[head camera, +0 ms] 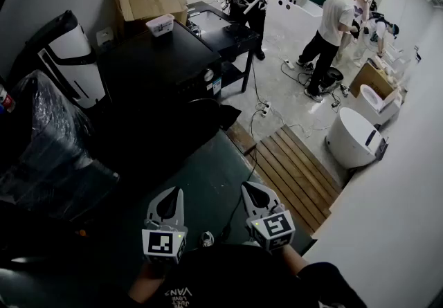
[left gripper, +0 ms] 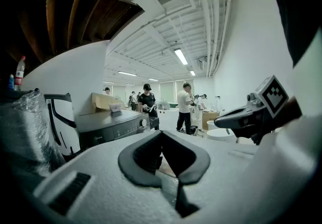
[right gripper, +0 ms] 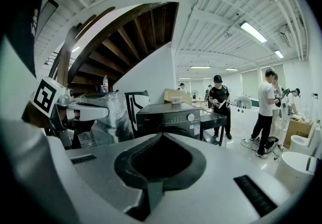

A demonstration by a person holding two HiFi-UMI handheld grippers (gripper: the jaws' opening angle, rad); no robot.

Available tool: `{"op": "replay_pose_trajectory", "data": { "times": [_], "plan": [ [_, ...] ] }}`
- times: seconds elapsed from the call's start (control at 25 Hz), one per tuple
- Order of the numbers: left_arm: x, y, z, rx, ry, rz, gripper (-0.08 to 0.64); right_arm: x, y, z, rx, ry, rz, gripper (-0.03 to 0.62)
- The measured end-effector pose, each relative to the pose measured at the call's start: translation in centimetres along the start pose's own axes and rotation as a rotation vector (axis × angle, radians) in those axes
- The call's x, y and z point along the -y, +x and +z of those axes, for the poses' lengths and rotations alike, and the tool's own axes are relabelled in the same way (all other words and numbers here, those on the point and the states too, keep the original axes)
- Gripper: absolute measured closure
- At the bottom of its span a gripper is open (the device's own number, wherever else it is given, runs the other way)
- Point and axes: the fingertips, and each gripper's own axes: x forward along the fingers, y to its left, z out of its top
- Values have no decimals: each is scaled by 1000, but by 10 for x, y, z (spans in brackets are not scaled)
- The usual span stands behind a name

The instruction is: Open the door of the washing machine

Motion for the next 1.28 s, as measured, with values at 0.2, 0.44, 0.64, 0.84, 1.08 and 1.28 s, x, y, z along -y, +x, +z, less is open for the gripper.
{"op": "replay_pose_trajectory", "data": {
  "times": [0.2,0.44,0.64,0.84,1.08,1.28],
  "plan": [
    [-14,3,-6,-25,-10,-17,542,-3,11,2,5,20,-26,591],
    [-14,17,-11,-48,-10,-91,537,5,21,13,50,-21,-47,477],
    [-11,46,-19,-95,-43,-120,397,28,40,10,50,21,-28,414],
    [-12,93,-7,-88,-55,-50,397,68,71,16,4,-20,34,403],
    [-8,151,7,-90,-65,62,397,120,105,25,-21,-68,148,403],
    [-3,179,7,-118,-85,172,397,160,128,30,-45,-105,247,403]
  ]
}}
